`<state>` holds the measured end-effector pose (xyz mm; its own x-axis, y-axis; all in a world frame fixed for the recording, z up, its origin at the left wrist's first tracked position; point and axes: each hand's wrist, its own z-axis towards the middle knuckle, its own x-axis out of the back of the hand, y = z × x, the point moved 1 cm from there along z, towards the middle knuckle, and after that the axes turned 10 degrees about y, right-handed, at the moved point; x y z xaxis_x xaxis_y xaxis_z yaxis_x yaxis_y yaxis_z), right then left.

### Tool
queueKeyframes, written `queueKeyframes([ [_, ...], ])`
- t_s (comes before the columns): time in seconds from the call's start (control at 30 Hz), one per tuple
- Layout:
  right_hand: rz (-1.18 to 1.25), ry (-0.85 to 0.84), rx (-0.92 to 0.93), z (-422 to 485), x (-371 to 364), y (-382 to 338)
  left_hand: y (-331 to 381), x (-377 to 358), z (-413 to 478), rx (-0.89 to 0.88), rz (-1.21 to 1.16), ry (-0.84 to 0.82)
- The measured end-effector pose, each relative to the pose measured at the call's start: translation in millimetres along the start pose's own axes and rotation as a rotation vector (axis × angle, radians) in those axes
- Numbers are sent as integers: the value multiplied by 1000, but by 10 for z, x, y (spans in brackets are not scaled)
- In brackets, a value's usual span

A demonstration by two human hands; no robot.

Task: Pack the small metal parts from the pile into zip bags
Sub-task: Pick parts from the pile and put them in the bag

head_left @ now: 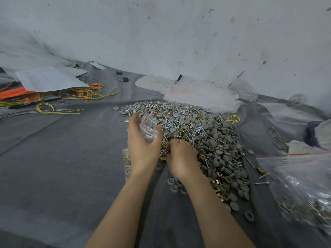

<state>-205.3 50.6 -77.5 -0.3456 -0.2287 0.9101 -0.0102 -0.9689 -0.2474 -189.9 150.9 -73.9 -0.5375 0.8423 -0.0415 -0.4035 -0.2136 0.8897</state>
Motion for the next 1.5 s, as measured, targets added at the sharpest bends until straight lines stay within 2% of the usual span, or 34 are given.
queueKeyframes([
  [0.2, -3, -25, -93, 7, -1, -15, 5, 0, -12, -26, 38, -26],
  [0.5, 36, -40, -61, 17, 14, 4, -33, -34, -26, -44, 64, -62],
  [0.57, 197, 54, -88, 51, 34, 48, -57, -42, -23, -57, 78, -78],
  [0.7, 669, 357, -226, 132, 166, 156, -97, -72, -38, -91, 137, -183],
  [0.8, 923, 431, -278, 145, 201, 181, -127, -107, -74, -147, 197, -278],
  [0.93, 952, 479, -214, 138, 214, 130, -142, -127, -105, -221, 266, -312],
  [1.1, 943, 301, -39, 98, 208, 20, -134, -113, -99, -209, 226, -334],
  [1.17, 1004, 329, -36, 104, 238, 34, -121, -102, -78, -166, 191, -290],
  [1.27, 884, 427, -126, 110, 259, 145, -84, -74, -31, -73, 110, -167],
  [1.33, 658, 312, -122, 104, 208, 195, -73, -52, -4, -18, 50, -92],
  [1.43, 266, 55, 26, 73, 61, 161, -69, -37, 14, 15, 23, -40],
  [1.5, 97, -16, 53, 46, 15, 99, -61, -35, 9, 19, 17, -33],
])
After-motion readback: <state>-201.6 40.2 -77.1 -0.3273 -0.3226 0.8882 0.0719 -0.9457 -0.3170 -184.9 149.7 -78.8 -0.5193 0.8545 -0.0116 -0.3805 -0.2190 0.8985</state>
